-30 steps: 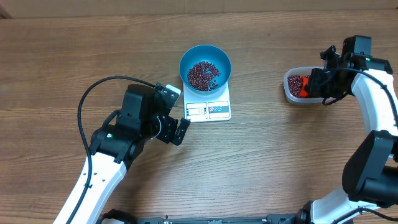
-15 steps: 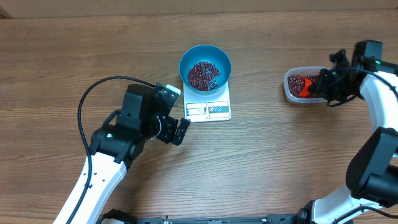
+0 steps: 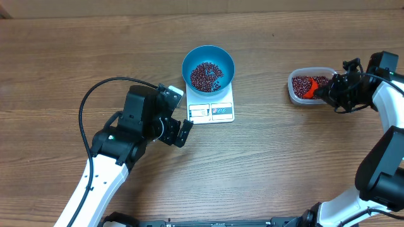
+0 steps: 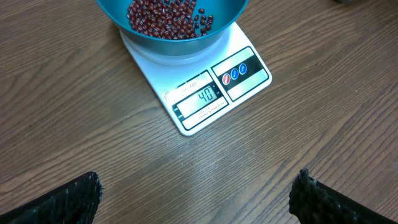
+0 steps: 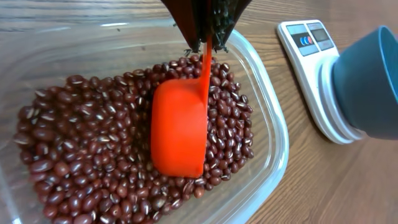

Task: Scoop item into bowl and weigh 150g on scale
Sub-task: 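Scoop beans from the tub with the right gripper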

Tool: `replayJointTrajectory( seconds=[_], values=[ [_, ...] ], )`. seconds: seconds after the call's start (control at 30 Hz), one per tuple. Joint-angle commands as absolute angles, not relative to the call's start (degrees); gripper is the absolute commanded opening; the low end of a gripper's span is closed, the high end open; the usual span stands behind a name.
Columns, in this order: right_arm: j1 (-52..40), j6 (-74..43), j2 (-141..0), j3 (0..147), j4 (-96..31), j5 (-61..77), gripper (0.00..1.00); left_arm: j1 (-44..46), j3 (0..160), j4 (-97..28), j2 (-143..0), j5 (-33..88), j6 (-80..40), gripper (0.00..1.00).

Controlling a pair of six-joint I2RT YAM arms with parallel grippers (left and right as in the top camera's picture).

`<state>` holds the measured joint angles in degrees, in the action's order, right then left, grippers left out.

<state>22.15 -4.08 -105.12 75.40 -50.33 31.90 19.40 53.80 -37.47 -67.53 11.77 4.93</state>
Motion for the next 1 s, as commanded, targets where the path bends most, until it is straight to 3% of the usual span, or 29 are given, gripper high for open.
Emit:
replayJointTrajectory(
  seconds=[0.0, 0.97],
  values=[
    [21.93, -8.95, -106.02, 73.23, -48.77, 32.32, 0.04, 19.14, 53.45, -37.26, -67.51, 11.57, 6.22, 1.00],
    [30.92, -4.14, -106.02, 72.79, -48.69, 49.52, 0.04, 19.14, 53.45, -37.26, -67.51, 11.57, 6.22, 0.99]
  ],
)
